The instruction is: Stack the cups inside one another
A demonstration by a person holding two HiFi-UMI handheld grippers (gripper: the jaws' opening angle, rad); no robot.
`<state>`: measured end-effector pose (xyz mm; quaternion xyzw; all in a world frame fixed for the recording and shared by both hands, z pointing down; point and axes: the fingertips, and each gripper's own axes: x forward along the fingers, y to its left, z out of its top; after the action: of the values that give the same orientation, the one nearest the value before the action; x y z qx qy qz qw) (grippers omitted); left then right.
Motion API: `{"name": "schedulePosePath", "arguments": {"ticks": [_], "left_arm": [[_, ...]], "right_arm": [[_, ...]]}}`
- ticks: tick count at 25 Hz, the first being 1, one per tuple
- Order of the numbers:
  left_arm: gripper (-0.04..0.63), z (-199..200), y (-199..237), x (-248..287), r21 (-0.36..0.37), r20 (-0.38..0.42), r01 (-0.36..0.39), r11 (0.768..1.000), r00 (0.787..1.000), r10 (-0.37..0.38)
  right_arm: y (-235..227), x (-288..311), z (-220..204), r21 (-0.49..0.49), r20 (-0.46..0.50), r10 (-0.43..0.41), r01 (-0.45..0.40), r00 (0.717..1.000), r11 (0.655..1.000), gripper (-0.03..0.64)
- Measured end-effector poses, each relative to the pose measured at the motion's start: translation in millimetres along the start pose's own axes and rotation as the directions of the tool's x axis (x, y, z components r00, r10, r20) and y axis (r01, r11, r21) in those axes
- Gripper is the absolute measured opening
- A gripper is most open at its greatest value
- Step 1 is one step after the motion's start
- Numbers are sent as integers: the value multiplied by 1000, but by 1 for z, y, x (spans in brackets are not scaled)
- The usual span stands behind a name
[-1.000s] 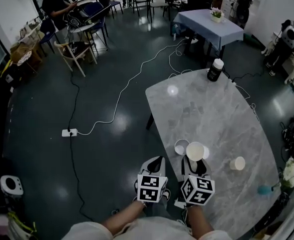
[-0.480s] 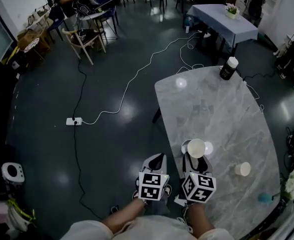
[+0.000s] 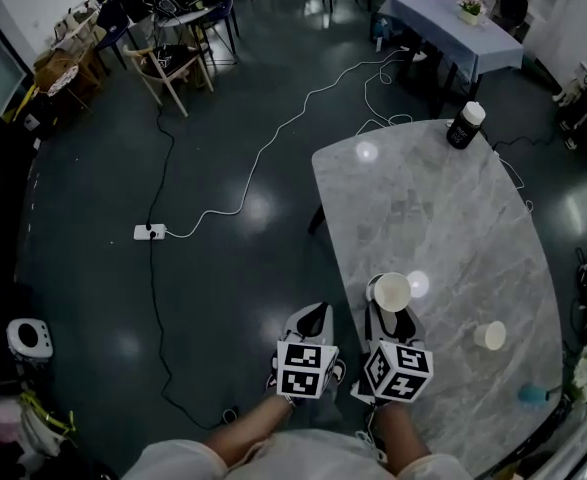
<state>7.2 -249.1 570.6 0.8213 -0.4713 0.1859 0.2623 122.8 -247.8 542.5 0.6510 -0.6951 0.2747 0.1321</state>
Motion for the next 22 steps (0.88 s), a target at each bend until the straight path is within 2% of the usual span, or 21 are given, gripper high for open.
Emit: {"name": "schedulePosePath", "arguments": {"ticks": [22], "left_arm": [[-5, -10, 6, -3, 23, -18, -9, 1000, 1000, 9]], "right_arm": [[0, 5, -14, 2, -34, -8, 8, 999, 1000, 225]]}}
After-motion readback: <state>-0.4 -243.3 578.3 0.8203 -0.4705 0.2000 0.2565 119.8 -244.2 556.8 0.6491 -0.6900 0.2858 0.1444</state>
